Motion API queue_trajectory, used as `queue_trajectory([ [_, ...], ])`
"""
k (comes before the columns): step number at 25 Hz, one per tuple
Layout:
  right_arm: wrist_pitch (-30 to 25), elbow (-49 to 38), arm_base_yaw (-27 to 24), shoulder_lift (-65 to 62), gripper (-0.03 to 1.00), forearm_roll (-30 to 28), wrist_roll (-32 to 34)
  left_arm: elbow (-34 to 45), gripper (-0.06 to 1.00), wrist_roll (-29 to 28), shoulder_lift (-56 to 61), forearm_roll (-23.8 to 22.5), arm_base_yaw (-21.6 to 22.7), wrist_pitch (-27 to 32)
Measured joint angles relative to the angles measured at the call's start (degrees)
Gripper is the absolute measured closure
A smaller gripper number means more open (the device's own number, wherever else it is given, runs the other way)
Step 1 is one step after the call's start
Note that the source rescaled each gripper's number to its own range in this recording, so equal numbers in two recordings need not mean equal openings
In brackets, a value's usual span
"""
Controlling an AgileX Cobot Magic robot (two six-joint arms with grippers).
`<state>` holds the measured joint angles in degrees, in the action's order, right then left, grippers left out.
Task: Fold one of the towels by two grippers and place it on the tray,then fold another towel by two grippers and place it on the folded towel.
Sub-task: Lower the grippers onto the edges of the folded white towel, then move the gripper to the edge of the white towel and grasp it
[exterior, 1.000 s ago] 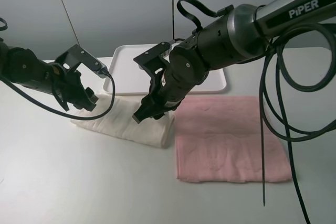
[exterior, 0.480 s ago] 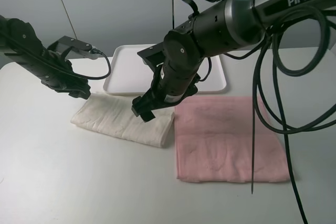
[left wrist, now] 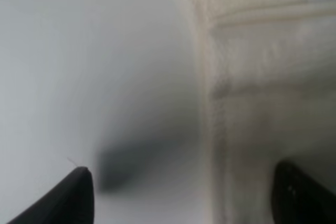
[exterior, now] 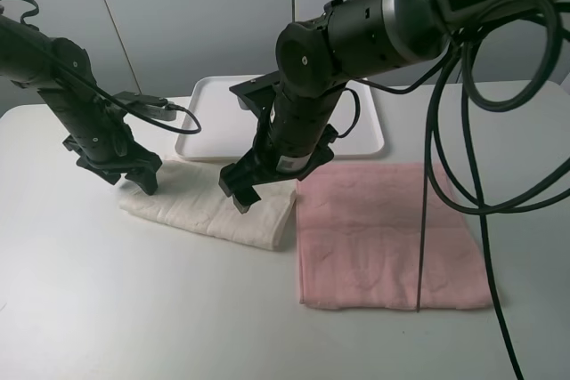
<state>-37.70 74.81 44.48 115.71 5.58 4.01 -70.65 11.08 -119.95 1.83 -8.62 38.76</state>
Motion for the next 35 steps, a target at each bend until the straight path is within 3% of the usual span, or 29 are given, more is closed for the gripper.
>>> queue_trajectory([
  [7,0.0,0.1,0.0,0.0,-0.03,0.0,-0.1,-0.7,0.05,-7.6,-0.7,-5.1,-0.1,2.3],
  [12,0.6,0.1,-0.2,0.0,-0.03,0.7,-0.2,-0.9,0.05,-9.2,-0.7,-8.0,0.4,5.6],
  [19,1.2,0.2,-0.7,1.1,-0.03,4.1,-0.2,1.3,0.05,-9.4,-0.5,-7.2,3.9,7.8],
  [26,-0.1,2.6,-0.7,7.4,-0.03,10.1,-1.4,2.3,0.05,-9.5,-0.1,-6.9,4.3,7.4],
  [31,-2.7,7.8,-0.1,10.2,0.11,10.5,-1.7,2.3,0.05,-9.5,0.0,-6.9,4.3,7.4],
  [35,-4.0,10.4,0.4,11.4,0.14,10.6,-1.9,2.4,0.05,-9.5,0.0,-6.9,4.3,7.3],
])
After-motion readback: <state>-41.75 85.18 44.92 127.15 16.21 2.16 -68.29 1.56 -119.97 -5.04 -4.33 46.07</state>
